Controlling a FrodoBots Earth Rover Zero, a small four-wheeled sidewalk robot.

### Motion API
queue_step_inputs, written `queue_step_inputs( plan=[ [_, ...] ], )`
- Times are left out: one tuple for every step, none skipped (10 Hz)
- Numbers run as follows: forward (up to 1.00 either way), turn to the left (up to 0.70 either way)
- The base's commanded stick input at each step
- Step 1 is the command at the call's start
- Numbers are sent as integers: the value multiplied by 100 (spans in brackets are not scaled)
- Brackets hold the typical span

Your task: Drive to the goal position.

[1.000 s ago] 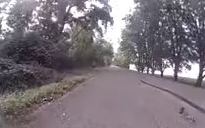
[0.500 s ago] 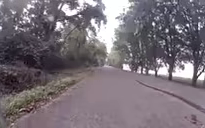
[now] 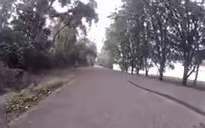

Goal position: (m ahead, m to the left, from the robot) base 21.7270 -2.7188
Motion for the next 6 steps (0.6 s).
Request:
queue_step_inputs(
  plan=[
    [65, 0],
    [41, 0],
    [17, 0],
    [10, 0],
    [9, 0],
    [9, 0]
  ],
)
